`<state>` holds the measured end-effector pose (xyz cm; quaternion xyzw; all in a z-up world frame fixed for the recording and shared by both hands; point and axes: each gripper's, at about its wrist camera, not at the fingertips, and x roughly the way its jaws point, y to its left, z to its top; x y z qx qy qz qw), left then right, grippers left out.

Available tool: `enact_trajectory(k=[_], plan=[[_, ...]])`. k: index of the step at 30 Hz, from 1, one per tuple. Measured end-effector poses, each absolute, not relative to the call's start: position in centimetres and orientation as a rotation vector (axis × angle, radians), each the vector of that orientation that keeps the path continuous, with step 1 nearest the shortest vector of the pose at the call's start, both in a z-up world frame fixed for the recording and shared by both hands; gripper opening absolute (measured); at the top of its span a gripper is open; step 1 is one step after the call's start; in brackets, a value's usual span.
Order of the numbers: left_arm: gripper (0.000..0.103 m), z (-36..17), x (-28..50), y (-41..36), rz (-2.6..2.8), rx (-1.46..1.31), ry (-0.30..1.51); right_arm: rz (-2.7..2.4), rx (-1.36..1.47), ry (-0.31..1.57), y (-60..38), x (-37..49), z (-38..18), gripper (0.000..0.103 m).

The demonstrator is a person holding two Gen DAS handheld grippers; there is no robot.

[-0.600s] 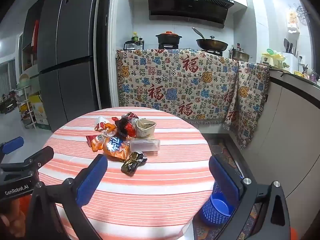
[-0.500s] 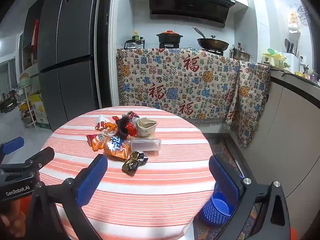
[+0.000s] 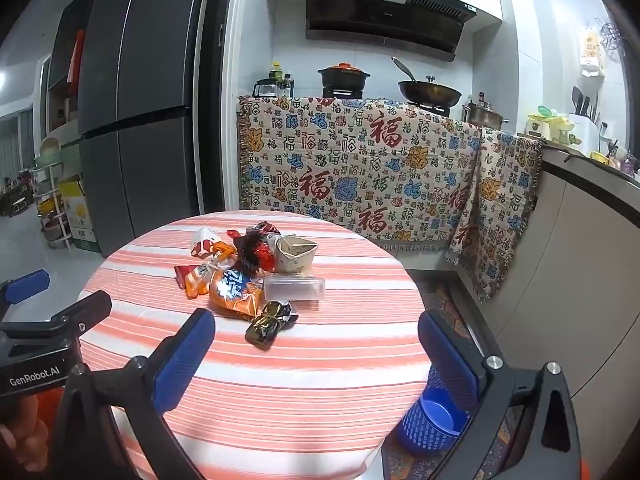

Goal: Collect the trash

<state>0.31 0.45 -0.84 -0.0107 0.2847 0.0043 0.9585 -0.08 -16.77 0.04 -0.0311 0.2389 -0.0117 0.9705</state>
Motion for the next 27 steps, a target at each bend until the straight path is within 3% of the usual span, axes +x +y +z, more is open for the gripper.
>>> enact_trajectory(k=[27], plan=[[0.103,-0.83,-0.38,0.17,0.006,-0.02,0.581,-0.032,-0.074,0.475,-17.06,-0.35,0.36,0.103]])
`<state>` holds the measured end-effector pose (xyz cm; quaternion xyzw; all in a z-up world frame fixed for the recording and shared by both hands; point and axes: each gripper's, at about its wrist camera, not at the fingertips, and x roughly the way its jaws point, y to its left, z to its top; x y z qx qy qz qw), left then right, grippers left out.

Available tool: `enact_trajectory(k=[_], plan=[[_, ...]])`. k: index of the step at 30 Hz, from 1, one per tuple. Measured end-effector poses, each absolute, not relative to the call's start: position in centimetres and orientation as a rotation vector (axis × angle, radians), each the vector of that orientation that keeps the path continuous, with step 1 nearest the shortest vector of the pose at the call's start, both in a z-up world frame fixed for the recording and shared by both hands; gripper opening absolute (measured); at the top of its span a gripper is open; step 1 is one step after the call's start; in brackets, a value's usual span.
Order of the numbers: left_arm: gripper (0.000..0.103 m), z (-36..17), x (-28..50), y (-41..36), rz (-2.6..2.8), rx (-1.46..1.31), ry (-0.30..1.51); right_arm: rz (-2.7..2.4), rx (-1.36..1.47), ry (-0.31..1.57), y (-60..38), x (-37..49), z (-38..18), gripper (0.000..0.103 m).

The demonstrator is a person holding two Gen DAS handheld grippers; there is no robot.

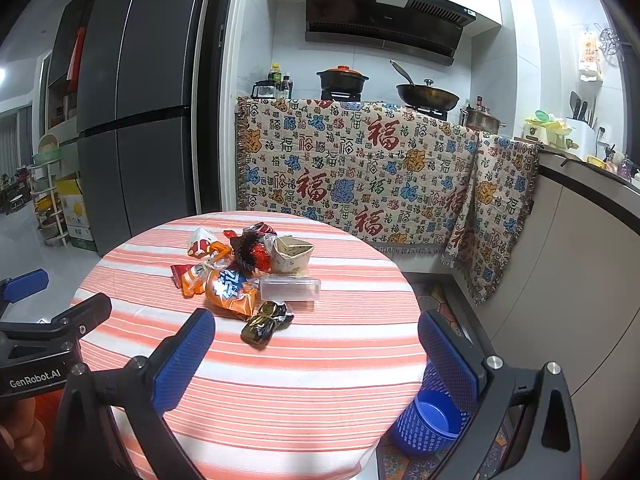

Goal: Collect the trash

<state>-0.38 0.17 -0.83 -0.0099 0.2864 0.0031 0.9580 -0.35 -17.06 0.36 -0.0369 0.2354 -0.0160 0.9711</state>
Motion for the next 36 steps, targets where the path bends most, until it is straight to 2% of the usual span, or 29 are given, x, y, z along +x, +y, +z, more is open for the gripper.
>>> enact_trajectory(k=[36], plan=[[0.103,-0.98,-0.26,0.09,0.003,-0.018,0.585,-0.035,-0.084,0.475,-16.9,-0.39,0.43,0.103]])
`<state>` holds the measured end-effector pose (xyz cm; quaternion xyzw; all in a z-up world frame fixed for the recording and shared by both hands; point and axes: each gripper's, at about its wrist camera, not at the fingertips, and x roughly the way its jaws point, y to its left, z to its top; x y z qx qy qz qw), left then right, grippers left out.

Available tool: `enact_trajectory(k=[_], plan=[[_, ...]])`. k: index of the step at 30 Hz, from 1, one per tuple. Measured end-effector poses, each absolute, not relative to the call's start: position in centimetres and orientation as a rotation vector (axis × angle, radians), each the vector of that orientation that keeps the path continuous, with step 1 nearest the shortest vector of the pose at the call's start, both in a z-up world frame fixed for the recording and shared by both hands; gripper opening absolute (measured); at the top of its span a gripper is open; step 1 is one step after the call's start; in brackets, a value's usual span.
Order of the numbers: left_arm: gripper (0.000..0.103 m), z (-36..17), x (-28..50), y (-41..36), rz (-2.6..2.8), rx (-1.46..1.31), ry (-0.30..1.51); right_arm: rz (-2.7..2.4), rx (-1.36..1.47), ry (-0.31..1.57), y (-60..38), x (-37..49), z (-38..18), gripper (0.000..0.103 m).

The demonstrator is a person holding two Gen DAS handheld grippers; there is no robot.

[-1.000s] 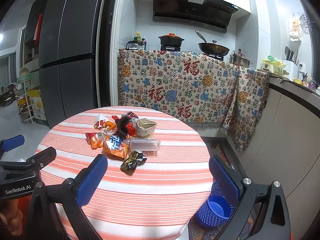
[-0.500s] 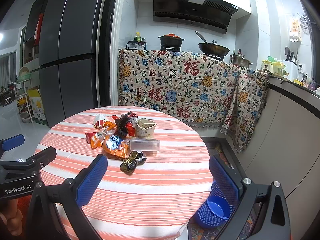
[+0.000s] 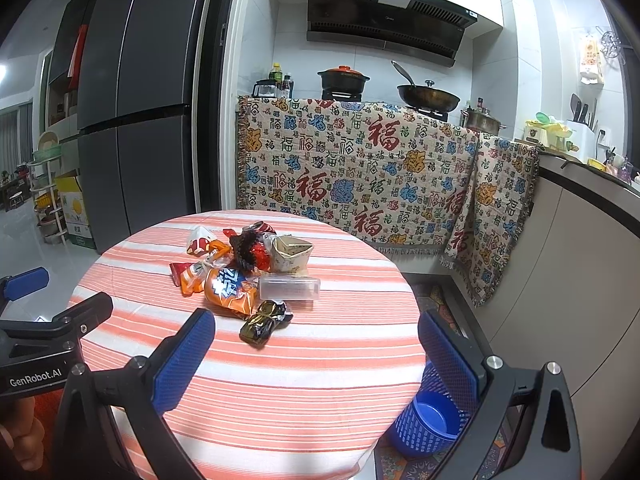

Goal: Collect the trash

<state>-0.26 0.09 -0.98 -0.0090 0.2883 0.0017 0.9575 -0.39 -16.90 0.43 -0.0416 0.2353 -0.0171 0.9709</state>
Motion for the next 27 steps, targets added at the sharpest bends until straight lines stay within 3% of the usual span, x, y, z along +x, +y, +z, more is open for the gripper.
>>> enact_trajectory(k=[27], plan=[[0.103,-2.7,1.3,0.3,0.004,-0.021,0.639,-0.032,-0.086,0.511,-17.2,0.9,-1.2,0.103]])
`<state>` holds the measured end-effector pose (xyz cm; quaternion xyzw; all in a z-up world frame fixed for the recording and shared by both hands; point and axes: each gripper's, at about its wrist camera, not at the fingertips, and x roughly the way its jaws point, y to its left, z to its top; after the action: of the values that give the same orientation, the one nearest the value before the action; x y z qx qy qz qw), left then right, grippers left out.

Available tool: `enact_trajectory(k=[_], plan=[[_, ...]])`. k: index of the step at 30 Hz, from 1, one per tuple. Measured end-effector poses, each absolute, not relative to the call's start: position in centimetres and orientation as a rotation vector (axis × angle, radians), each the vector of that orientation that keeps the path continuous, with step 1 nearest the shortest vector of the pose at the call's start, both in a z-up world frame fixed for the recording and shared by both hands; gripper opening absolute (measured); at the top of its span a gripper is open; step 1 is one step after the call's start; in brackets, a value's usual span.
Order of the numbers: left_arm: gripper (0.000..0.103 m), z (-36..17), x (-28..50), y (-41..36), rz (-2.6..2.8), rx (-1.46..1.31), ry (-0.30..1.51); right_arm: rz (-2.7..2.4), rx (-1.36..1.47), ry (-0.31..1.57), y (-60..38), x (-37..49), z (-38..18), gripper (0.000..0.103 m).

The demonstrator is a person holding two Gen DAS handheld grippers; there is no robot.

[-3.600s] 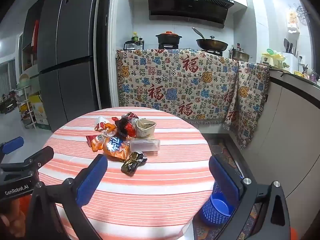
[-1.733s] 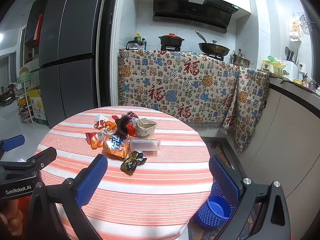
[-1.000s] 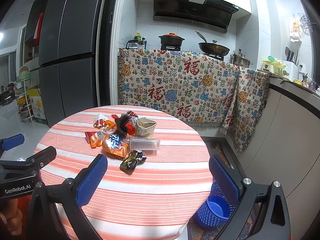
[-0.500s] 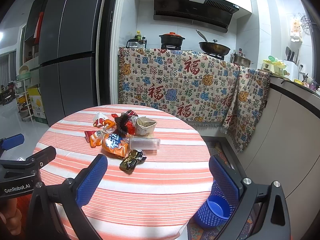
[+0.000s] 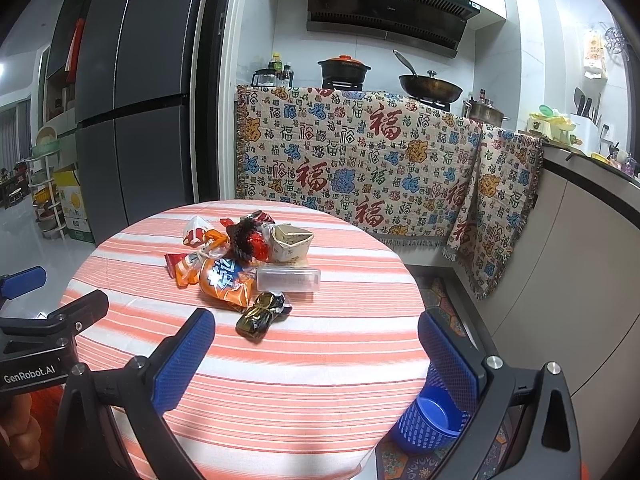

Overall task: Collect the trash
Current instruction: 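Grasp the red candy wrapper with the left tool while the right tool grasps the black-gold wrapper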

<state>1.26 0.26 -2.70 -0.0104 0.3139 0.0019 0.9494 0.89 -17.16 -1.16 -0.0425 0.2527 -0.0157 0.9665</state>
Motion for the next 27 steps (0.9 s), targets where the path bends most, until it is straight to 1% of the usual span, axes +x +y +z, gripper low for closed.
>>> enact_trajectory(k=[3,9,16,22,24,25,26,27], plan=[[0.103,-3.7,2.2,0.8,0.006,-0.033,0.671,-0.031,-0.087,0.519,-17.3,1.4,-1.9,0.103],[0.103,-8.2,5.0,3.2,0.044,-0.084,0.793,0.042,-0.047,0.562,-17.9,3.6,-5.1,0.103],[0.103,-12.5,7.6,4.7,0.096,-0.079,0.887,0.165,0.066,0.72,-16.2,9.5,-10.4,0.103],[0.103,-14.2,9.2,5.4,0.111,-0.077,0.94,0.155,0.071,0.835,-14.1,15.6,-13.8,0.102],[0.103,-14.5,9.8,5.6,0.118,-0.076,0.951,0.154,0.068,0.866,-13.9,17.1,-14.7,0.089],[0.102,-14.8,10.2,5.7,0.123,-0.074,0.958,0.155,0.07,0.881,-13.9,17.6,-15.1,0.081],[0.102,-15.0,10.5,5.8,0.126,-0.072,0.965,0.148,0.06,0.878,-14.0,17.8,-15.0,0.07],[0.102,-15.2,10.7,5.8,0.129,-0.068,0.965,0.159,0.06,0.877,-14.0,17.8,-14.8,0.06]])
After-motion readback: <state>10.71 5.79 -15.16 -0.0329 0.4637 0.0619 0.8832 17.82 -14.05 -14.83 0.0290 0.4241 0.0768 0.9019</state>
